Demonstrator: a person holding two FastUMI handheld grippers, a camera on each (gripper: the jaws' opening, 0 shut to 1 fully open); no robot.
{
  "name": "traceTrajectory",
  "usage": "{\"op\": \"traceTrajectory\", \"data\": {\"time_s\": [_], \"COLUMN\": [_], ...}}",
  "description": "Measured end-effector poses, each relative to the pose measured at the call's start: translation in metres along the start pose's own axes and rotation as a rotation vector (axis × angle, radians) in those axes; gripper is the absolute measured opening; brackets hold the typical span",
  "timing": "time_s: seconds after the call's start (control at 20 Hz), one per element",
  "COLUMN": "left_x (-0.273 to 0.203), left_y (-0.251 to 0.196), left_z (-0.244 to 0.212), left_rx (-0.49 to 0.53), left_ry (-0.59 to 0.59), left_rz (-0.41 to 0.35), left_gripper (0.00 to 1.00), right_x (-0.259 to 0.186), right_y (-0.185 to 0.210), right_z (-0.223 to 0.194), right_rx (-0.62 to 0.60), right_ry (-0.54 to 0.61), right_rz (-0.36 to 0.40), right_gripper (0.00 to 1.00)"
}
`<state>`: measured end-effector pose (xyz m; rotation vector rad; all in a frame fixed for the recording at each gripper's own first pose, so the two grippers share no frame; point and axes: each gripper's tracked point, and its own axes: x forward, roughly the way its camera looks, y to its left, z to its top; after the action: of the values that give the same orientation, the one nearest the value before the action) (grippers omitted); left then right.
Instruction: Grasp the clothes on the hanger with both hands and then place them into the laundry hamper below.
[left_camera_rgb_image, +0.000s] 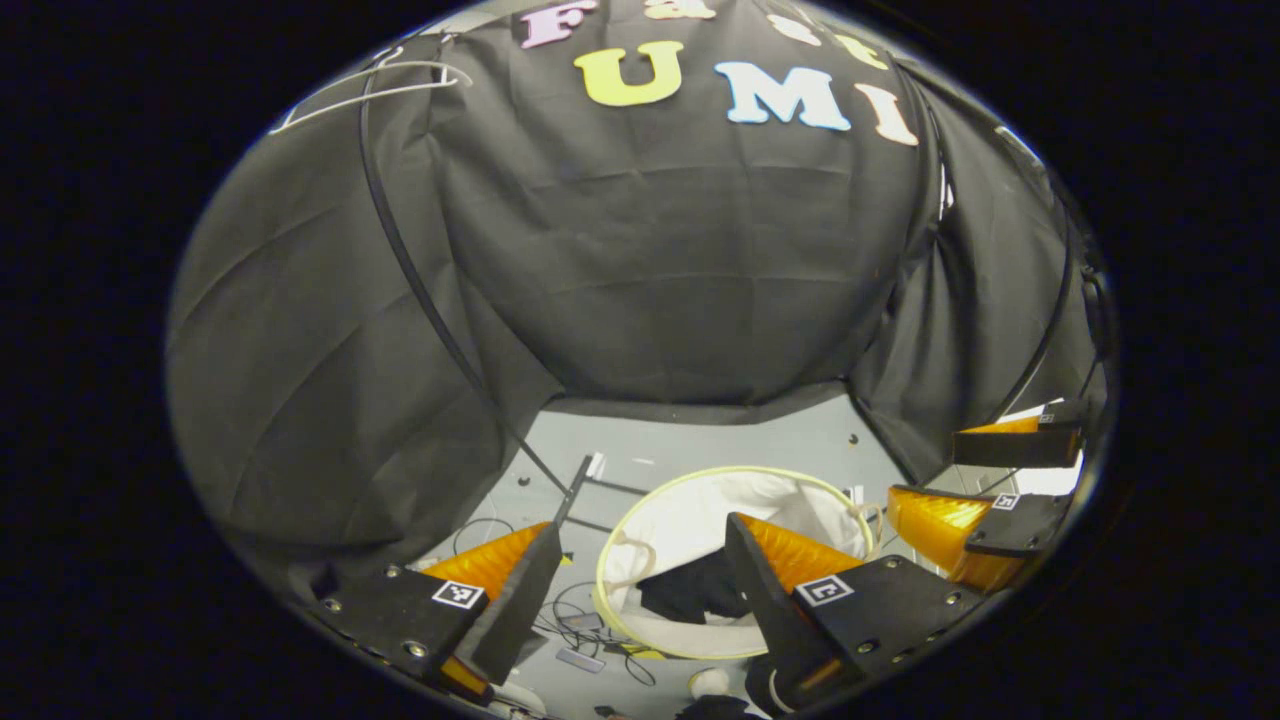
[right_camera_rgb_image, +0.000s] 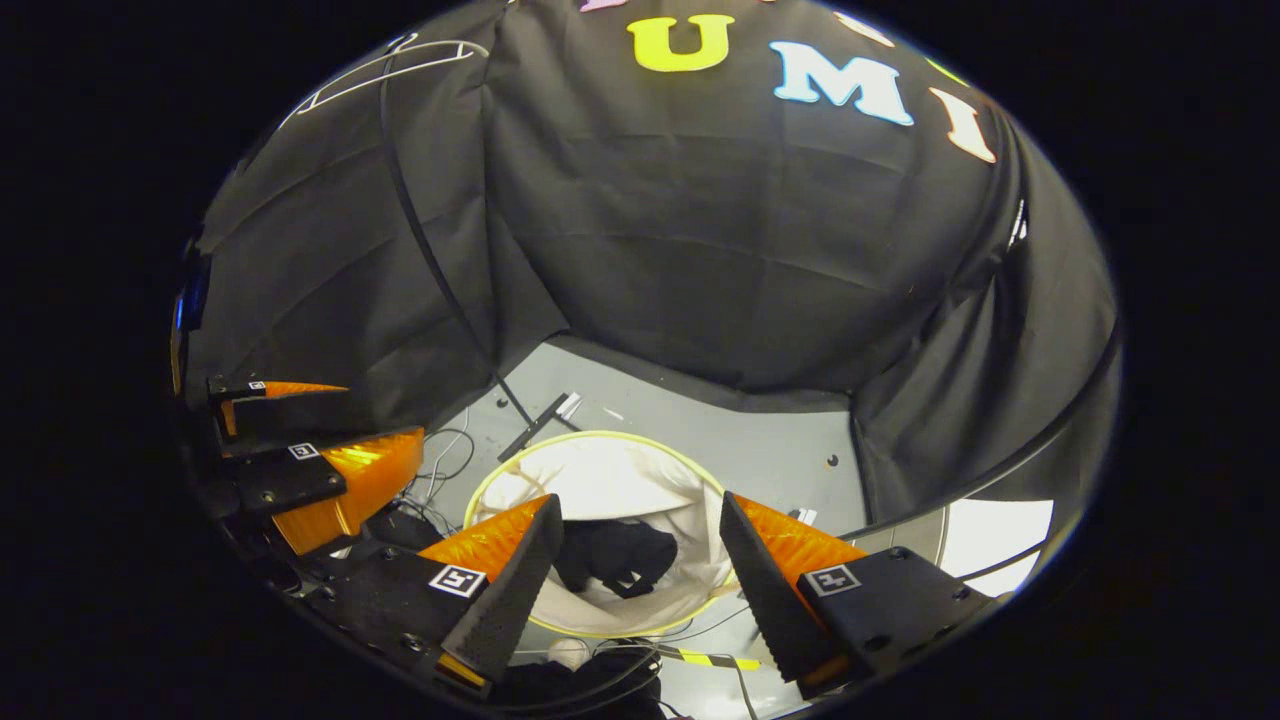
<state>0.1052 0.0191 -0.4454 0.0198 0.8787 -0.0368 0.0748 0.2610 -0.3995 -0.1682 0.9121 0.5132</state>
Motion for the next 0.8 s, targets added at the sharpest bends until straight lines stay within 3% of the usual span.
{"op": "traceTrajectory", "data": {"time_s": [0.15,0.5,0.8], "left_x": [-0.017,-0.11,-0.175], "left_y": [0.005,0.008,0.008], "left_z": [0.033,0.128,0.195], "left_rx": [0.018,0.054,0.03], "left_ry": [-0.122,-0.388,-0.557], "left_rz": [-0.011,-0.053,-0.101], "left_gripper": [0.96,0.96,0.96], "right_x": [-0.033,-0.13,-0.214], "right_y": [-0.005,-0.021,-0.049], "right_z": [0.018,0.078,0.121], "right_rx": [0.03,0.1,0.153], "right_ry": [-0.08,-0.323,-0.505], "right_rz": [-0.035,-0.126,-0.179], "right_gripper": [0.99,0.99,0.99]}}
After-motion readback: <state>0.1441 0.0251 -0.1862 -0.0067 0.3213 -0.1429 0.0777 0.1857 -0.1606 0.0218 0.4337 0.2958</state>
